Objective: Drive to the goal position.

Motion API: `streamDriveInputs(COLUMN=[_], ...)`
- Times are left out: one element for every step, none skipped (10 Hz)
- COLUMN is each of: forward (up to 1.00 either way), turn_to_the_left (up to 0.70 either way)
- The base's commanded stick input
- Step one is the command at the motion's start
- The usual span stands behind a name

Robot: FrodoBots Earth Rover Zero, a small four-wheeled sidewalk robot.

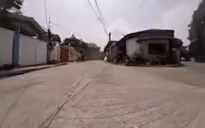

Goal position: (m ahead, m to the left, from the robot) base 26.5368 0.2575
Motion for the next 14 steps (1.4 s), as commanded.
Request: streamDriveInputs(forward=[0.70,0.70,0.70,0.70,0.70,0.70,0.70,0.70,0.70,0.70,0.70,0.70,0.70,0.70], turn_to_the_left=[0.00,0.00,0.00,0.00,0.00,0.00,0.00,0.00,0.00,0.00,0.00,0.00,0.00,0.00])
